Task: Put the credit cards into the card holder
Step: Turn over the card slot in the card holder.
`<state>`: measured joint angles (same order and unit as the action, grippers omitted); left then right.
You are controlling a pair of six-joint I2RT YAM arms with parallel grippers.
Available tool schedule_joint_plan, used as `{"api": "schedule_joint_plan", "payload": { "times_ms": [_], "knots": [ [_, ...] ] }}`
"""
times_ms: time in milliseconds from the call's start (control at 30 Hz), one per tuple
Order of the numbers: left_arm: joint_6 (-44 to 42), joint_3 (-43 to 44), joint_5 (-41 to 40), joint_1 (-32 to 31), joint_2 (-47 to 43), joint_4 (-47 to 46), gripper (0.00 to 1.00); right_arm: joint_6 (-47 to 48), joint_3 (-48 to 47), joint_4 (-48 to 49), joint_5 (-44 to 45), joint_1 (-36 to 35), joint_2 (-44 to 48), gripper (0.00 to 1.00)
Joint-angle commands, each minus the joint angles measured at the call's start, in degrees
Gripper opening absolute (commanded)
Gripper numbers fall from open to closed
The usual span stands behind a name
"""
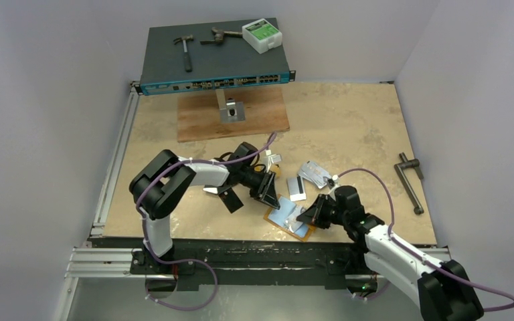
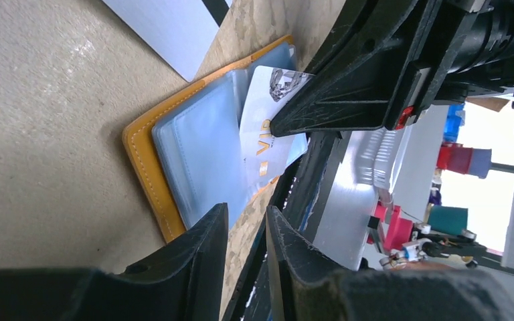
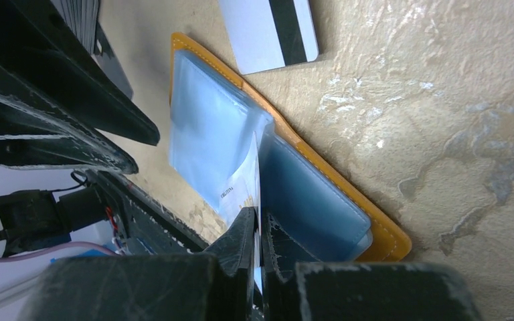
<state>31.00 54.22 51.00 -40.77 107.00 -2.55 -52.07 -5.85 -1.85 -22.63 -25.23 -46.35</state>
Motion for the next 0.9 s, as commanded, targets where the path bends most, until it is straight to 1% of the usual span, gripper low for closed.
{"api": "schedule_joint_plan", "payload": {
  "times_ms": [0,67,133,267,367,433,500,633,767,867],
  "knots": [
    [3.6,0.8,3.5,-0.3,3.0,-6.0,0.26,-0.2,2.6,-0.8,3.6,-0.2,-0.1,0.00],
    [3.8,1.1,3.2,-0.3,4.1,-6.0,0.26,-0.4,2.7,-0.7,3.6,-0.1,-0.1,0.00],
    [2.7,1.9,1.2,-0.1,4.5,-3.5,0.27,-0.1,2.5,-0.9,3.8,-0.2,-0.2,0.00],
    [-1.0,1.0,-0.9,0.9,1.6,0.3,0.40,-0.2,2.9,-1.1,3.8,-0.2,0.1,0.00],
    [-3.8,1.9,-1.7,2.7,-1.4,6.5,0.49,-0.5,3.6,-1.0,3.6,-0.2,0.9,0.00],
    [-7.6,2.9,-3.4,3.3,-3.6,12.2,0.50,-0.6,4.0,-1.1,3.8,-0.1,1.4,0.00],
    [-10.5,3.1,-5.7,3.3,-3.9,15.1,0.51,-0.8,4.2,-0.8,3.8,-0.2,1.6,0.00],
    [-10.8,1.7,-7.2,2.7,-1.6,14.4,0.51,-1.2,4.2,0.0,3.6,-0.2,1.2,0.00],
    [-9.7,3.8,-6.2,1.3,2.8,14.1,0.52,-1.9,4.7,0.8,3.5,-0.2,1.6,0.00],
    [-9.6,4.4,-7.0,0.7,5.0,13.2,0.53,-2.2,5.0,0.7,3.6,-0.2,1.7,0.00]
  ]
}}
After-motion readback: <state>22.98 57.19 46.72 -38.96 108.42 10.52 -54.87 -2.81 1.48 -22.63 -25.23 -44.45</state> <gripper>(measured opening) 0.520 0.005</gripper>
